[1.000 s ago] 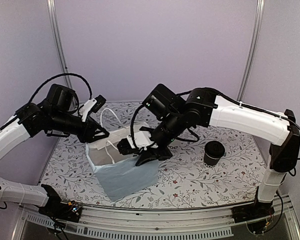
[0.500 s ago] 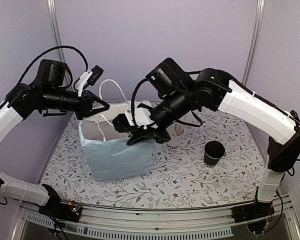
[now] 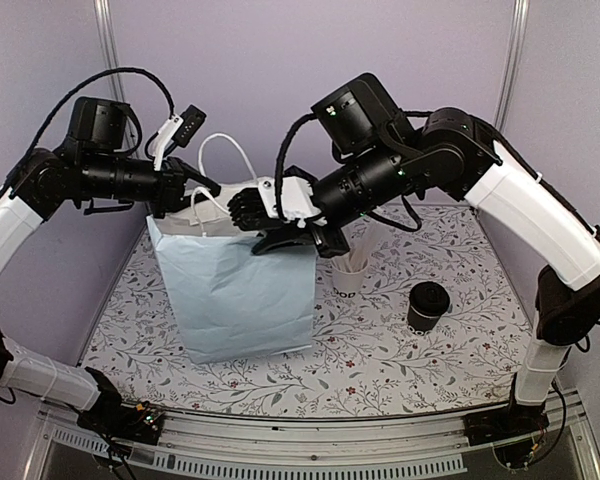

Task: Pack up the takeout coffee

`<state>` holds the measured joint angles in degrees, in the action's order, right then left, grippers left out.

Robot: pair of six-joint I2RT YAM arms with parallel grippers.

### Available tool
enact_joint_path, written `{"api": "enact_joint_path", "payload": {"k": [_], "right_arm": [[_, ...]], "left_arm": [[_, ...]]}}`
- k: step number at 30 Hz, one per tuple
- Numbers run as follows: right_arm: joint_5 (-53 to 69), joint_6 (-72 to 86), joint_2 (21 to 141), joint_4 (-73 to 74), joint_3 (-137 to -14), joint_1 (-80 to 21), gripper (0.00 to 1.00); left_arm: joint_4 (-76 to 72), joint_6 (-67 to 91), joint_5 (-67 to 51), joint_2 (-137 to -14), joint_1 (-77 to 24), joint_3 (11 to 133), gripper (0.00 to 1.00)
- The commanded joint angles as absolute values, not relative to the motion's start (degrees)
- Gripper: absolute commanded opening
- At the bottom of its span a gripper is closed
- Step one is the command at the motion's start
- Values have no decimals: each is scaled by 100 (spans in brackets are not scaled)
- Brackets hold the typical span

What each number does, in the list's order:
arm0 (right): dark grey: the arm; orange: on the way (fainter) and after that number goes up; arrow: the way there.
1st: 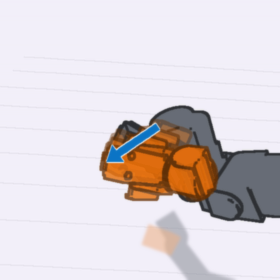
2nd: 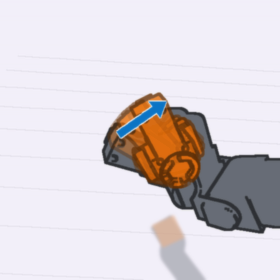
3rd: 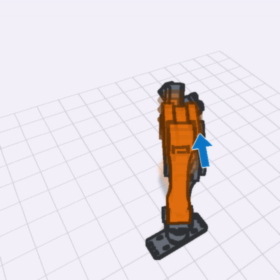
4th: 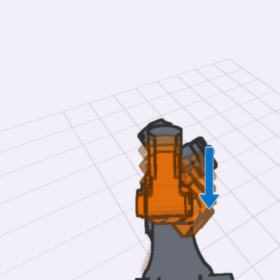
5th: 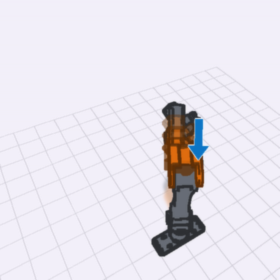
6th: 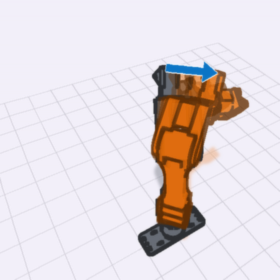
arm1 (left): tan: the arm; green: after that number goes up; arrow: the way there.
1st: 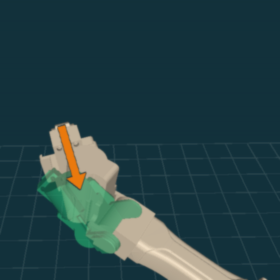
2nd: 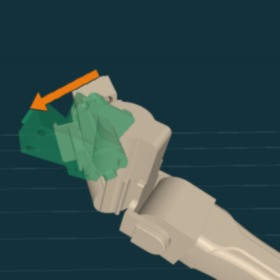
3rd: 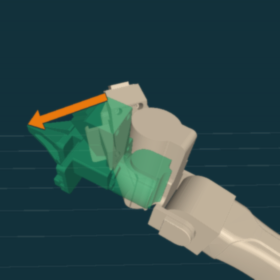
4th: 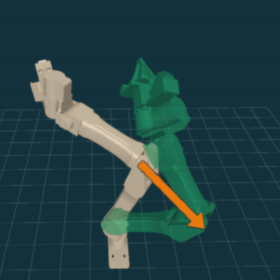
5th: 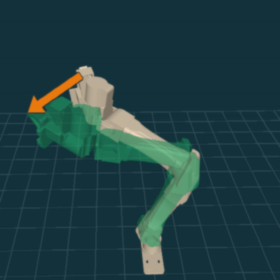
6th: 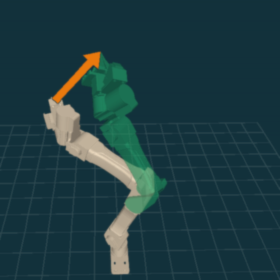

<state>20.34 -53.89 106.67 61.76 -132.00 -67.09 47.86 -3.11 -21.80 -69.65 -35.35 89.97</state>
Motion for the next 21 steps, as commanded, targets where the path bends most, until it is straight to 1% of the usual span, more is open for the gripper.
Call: {"api": "enact_joint_path", "payload": {"k": [1, 4, 5, 6, 7, 8, 9, 10, 11, 12, 13, 15, 16, 17, 18, 21], "right_arm": [[2035, -5303, 10595, 5981, -13247, -6769, 0], [2015, -5279, 10567, 5911, -13011, -6768, 0], [1984, -5254, 10512, 5811, -12806, -6769, 2], [1940, -5223, 10470, 5700, -12517, -6772, 15], [1886, -5169, 10412, 5598, -12126, -6768, 31], [1842, -5113, 10351, 5497, -11865, -6762, 44], [1847, -5062, 10324, 5430, -11631, -6736, 56], [1885, -4987, 10292, 5389, -11470, -6700, 62], [1940, -4951, 10285, 5418, -11371, -6665, 69], [1984, -4907, 10288, 5475, -11342, -6634, 77], [2008, -4872, 10305, 5550, -11369, -6618, 82], [2049, -4773, 10292, 5693, -11481, -6578, 87], [2093, -4753, 10257, 5725, -11507, -6564, 93], [2152, -4739, 10188, 5739, -11502, -6545, 97], [2214, -4742, 10108, 5739, -11467, -6521, 99], [2329, -4768, 9802, 5768, -11339, -6436, 99]], "left_arm": [[4778, -404, -2139, -7040, -3493, 8900, 0], [4688, -407, -2098, -6962, -3490, 8721, 0], [4617, -371, -2075, -6924, -3494, 8630, 2], [4576, -327, -2026, -6873, -3490, 8487, 19], [4515, -262, -1878, -6808, -3489, 8306, 39], [4452, -229, -1705, -6733, -3494, 7986, 55], [4389, -198, -1511, -6655, -3492, 7717, 66], [4327, -149, -1315, -6567, -3490, 7496, 75], [4281, -122, -1212, -6491, -3493, 7316, 81], [4277, -108, -1186, -6414, -3494, 7218, 85], [4277, -91, -1185, -6339, -3491, 7185, 87], [4331, -52, -1160, -6136, -3490, 7260, 90], [4361, -30, -1133, -6035, -3489, 7339, 92], [4394, -25, -1095, -5932, -3494, 7398, 92], [4409, -17, -1069, -5814, -3490, 7448, 93], [4449, -16, -1003, -5506, -3493, 7514, 95]]}}
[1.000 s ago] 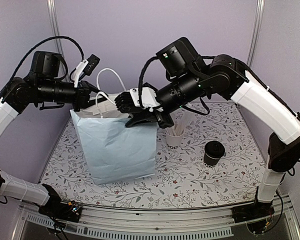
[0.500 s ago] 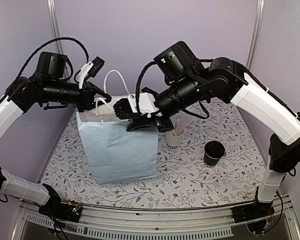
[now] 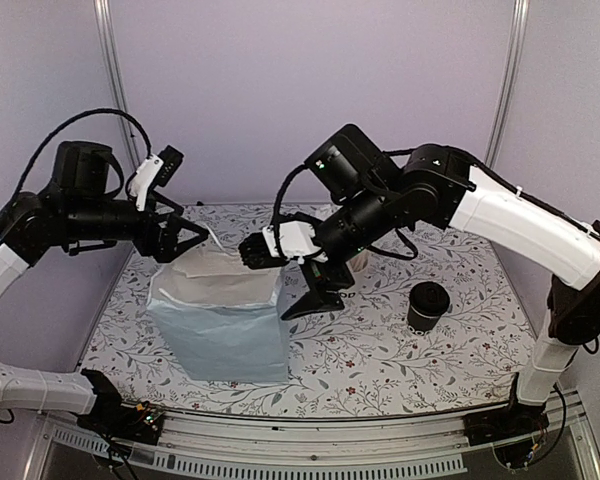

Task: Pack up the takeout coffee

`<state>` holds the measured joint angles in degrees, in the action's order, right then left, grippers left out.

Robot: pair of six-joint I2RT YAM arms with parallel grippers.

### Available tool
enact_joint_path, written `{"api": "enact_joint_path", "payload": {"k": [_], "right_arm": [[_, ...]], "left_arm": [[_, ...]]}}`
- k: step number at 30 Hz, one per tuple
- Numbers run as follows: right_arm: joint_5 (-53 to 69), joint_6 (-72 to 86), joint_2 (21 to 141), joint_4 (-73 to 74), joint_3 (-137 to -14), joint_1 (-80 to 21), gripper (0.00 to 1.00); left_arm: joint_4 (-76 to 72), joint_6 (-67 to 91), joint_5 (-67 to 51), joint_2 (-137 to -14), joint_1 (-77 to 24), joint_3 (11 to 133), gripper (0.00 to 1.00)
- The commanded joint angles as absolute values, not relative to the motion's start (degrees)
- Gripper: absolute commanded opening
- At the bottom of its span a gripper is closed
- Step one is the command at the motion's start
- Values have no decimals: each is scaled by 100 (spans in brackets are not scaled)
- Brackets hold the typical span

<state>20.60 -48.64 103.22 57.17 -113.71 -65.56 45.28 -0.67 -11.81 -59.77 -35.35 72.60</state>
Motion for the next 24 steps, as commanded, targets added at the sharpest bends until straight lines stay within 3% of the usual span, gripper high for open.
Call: {"api": "enact_joint_path", "payload": {"k": [1, 12, 17, 24], "right_arm": [[2371, -4785, 9724, 5800, -11289, -6381, 99], [3054, -5158, 8890, 6214, -10511, -5241, 99], [3478, -5191, 8411, 6162, -9863, -4356, 97], [3794, -5142, 7925, 5996, -8818, -3431, 96]], "left_arm": [[4478, -11, -1002, -5428, -3491, 7529, 95], [5553, -552, -882, -5497, -3484, 7476, 89], [5539, -962, -993, -6061, -3486, 7403, 72], [5303, -1199, -768, -6503, -3492, 7374, 66]]}}
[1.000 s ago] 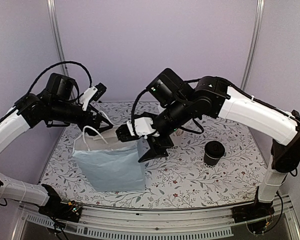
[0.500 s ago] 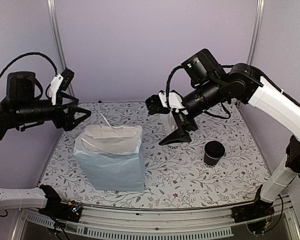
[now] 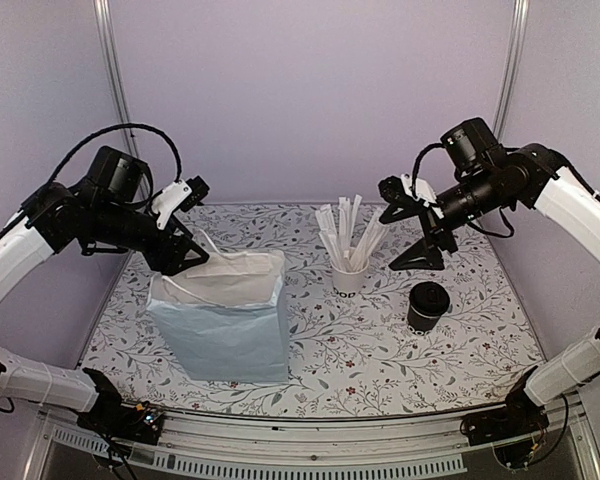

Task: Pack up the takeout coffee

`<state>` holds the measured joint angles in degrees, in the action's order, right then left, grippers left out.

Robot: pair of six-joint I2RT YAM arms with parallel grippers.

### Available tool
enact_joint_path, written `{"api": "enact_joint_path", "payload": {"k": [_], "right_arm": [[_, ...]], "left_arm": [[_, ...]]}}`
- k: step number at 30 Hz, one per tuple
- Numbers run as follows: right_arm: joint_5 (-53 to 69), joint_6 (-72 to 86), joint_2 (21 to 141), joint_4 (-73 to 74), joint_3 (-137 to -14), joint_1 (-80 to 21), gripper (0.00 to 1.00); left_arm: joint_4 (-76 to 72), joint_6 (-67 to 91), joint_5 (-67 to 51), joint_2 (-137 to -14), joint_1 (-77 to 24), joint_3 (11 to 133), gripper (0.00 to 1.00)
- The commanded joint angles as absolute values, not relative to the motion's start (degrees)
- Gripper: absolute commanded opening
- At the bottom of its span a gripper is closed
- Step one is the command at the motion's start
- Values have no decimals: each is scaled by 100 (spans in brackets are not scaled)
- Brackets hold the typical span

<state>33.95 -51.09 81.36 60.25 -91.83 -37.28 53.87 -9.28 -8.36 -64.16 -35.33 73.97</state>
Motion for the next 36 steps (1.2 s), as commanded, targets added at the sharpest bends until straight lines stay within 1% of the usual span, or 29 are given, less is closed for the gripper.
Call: {"api": "enact_joint_path", "payload": {"k": [1, 3, 8, 11, 13, 14, 15, 16, 17, 21, 24, 25, 26, 29, 31, 36], "right_arm": [[3815, -5142, 7868, 5969, -8748, -3368, 96], [3840, -5134, 7788, 5910, -8622, -3297, 96], [3833, -5156, 7750, 5876, -8484, -3208, 96], [3838, -5161, 7774, 5859, -8475, -3079, 96], [3795, -5103, 7806, 5855, -8479, -2919, 95], [3807, -5097, 7853, 5894, -8488, -2796, 94], [3816, -5104, 7887, 5927, -8490, -2671, 94], [3779, -5097, 7934, 5938, -8484, -2534, 93], [3720, -5077, 7969, 5952, -8480, -2398, 92], [3412, -5084, 8164, 6145, -8404, -1919, 90], [2823, -5202, 8169, 6180, -8074, -1856, 90], [2644, -5266, 8137, 6171, -7917, -1857, 90], [2517, -5366, 8107, 6191, -7758, -1855, 91], [2322, -5675, 7965, 6208, -7263, -1851, 94], [2162, -5800, 7906, 6093, -7012, -1849, 95], [1922, -5939, 8036, 6164, -6954, -1842, 98]], "left_arm": [[5300, -1211, -750, -6563, -3494, 7366, 64], [5293, -1230, -805, -6671, -3498, 7395, 58], [5239, -1294, -735, -6867, -3499, 7388, 52], [5246, -1313, -886, -6970, -3515, 7428, 44], [5255, -1313, -983, -6991, -3533, 7456, 36], [5256, -1312, -1017, -6995, -3533, 7469, 30], [5256, -1303, -1034, -6984, -3541, 7477, 18], [5256, -1299, -1041, -6968, -3553, 7471, 10], [5268, -1295, -1056, -6943, -3568, 7471, 7], [5322, -1230, -1166, -6800, -3614, 7490, 6], [5345, -1091, -1181, -6663, -3638, 7538, 4], [5336, -1043, -1147, -6622, -3646, 7541, 2], [5323, -975, -1060, -6583, -3662, 7541, 0], [5222, -611, -730, -6527, -3712, 7581, 0], [5133, -437, -822, -6530, -3777, 7607, 0], [5012, -303, -787, -6618, -4114, 7560, 0]]}}
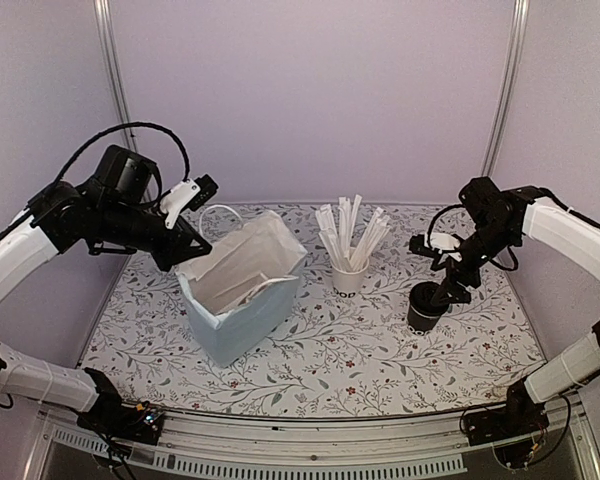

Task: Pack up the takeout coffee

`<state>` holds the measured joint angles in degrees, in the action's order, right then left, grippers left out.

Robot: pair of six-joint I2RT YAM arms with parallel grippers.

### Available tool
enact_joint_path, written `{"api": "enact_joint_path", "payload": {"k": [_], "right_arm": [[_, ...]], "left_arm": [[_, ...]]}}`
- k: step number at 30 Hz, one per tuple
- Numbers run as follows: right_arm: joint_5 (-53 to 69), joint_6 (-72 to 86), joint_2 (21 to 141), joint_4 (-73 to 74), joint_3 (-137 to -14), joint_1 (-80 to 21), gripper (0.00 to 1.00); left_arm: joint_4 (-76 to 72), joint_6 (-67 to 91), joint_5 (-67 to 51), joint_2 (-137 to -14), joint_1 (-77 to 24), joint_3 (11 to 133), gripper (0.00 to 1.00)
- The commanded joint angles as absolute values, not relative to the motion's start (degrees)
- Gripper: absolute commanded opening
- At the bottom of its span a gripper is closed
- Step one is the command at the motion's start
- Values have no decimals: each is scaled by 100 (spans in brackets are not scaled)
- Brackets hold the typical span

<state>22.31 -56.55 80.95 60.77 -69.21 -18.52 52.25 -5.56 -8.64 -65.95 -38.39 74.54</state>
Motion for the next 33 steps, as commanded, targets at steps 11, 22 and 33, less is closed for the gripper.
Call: {"api": "enact_joint_path", "payload": {"k": [11, 22, 33], "right_arm": [[1781, -6099, 8344, 6225, -6933, -1837, 99], [2023, -6120, 8411, 6133, -6924, -1863, 93], [1980, -6096, 8426, 5992, -6710, -2033, 88]], "left_arm": [[5043, -222, -645, -6671, -4458, 7503, 0], [5045, -222, -725, -6705, -4603, 7605, 0], [5045, -212, -709, -6758, -4711, 7646, 0]]}}
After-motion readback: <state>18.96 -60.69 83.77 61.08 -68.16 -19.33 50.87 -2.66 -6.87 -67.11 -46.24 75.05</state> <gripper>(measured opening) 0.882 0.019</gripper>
